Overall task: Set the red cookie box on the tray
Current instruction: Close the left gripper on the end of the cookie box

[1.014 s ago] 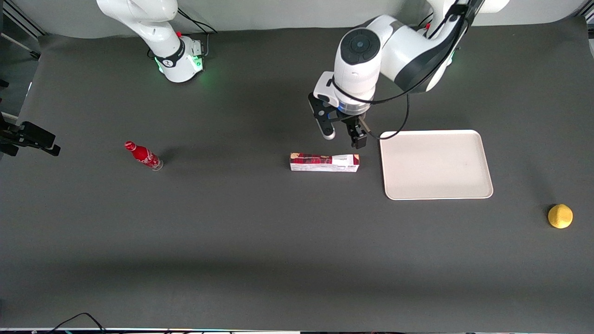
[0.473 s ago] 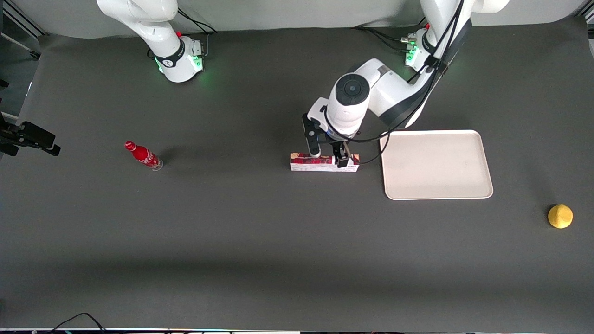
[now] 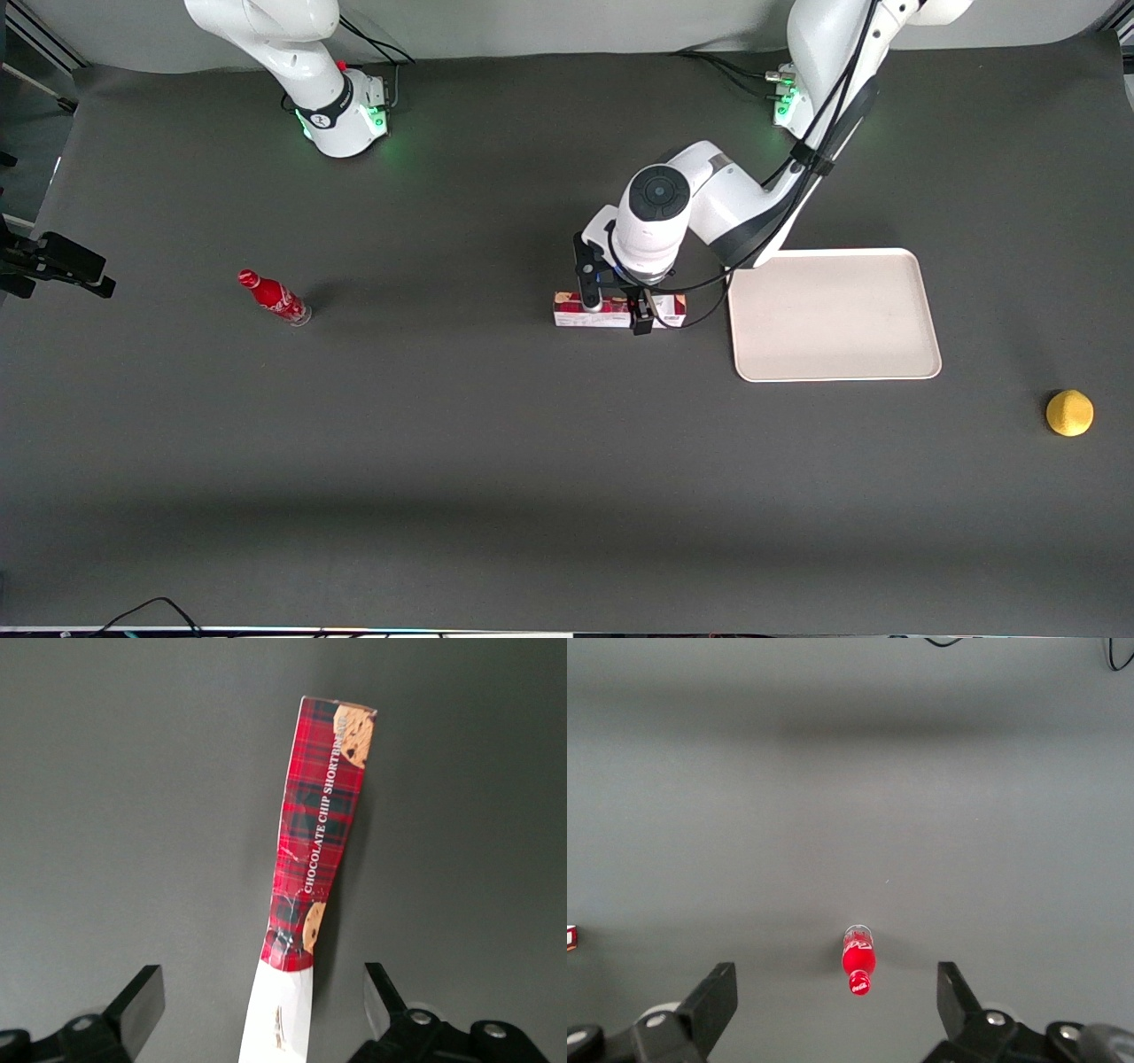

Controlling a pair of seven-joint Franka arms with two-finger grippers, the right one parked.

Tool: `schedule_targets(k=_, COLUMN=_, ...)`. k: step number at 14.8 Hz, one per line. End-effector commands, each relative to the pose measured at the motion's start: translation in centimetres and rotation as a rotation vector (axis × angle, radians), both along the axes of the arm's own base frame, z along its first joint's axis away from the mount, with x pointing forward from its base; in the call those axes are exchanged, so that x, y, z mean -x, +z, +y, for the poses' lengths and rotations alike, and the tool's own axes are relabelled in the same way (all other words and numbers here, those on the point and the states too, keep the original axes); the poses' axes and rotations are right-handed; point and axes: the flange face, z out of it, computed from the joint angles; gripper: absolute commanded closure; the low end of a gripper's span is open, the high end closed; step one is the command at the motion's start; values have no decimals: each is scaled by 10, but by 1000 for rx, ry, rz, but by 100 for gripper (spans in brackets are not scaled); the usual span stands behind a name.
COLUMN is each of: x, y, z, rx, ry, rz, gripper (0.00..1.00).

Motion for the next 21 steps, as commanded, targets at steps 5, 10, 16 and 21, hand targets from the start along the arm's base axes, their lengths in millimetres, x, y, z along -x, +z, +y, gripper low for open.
schedule_targets(k=5, x=16, y=-40, z=-16, rx=-5, ry=14, rz=-29, gripper=0)
schedule_targets(k=10, x=23, y=-64, z=-15, rx=-2, ry=10, rz=-26, gripper=0)
schedule_targets(k=16, x=18, y=-76, z=-10, rx=16, ry=27, rz=-41, gripper=46)
schedule_targets(k=21, x=18, y=-76, z=-8, rx=11, ry=35, rz=-40, gripper=100)
